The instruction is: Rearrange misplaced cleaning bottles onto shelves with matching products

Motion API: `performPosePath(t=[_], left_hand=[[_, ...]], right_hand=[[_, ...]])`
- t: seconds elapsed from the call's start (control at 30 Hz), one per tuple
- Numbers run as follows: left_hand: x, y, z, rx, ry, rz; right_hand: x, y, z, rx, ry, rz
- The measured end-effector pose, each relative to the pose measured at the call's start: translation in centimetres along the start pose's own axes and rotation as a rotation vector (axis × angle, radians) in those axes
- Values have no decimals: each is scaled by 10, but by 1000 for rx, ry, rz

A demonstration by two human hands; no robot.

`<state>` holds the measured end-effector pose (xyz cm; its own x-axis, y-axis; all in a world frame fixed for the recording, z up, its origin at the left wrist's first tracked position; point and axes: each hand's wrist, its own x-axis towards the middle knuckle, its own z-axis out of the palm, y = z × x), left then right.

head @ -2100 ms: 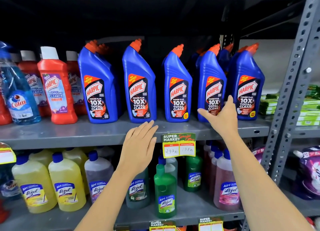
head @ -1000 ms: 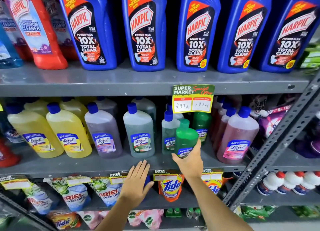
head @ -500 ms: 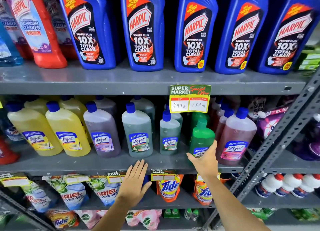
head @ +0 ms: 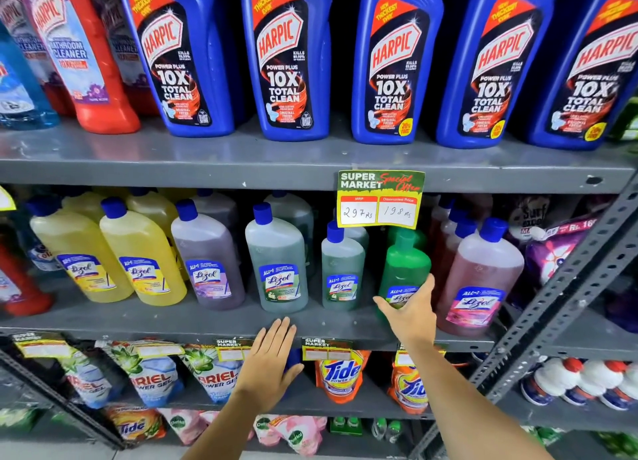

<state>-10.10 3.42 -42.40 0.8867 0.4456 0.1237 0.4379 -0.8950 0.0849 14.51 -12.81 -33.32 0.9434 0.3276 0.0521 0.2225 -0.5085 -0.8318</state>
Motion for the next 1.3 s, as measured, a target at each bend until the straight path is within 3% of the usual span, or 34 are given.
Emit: performPosePath(t=[0.23, 0.33, 0.43, 0.57, 0.73, 0.83, 1.07, 1.3], left_hand=[[0, 8, -6, 38, -79, -47], [-6, 14, -20, 26, -41, -72], [-23, 9, -42, 39, 48, -59], [-50, -32, -96, 27, 225, -37], [-95, -105, -197, 62, 449, -112], [-132, -154, -246, 124, 497, -156], [-183, -255, -315, 255, 477, -242], [-149, -345, -350, 322, 512, -171]], right_hand=[[-6, 10, 0, 87, -86, 13], [-44, 18, 1, 124, 6, -24], [-92, 9, 2, 183, 157, -249], [-123, -57, 22, 250, 63, -624], [-161, -191, 60, 322, -9, -1129], [-184, -261, 88, 288, 3, -1310], [-211, -378, 149, 252, 38, -1298], [-200, -459, 197, 189, -21, -1267]])
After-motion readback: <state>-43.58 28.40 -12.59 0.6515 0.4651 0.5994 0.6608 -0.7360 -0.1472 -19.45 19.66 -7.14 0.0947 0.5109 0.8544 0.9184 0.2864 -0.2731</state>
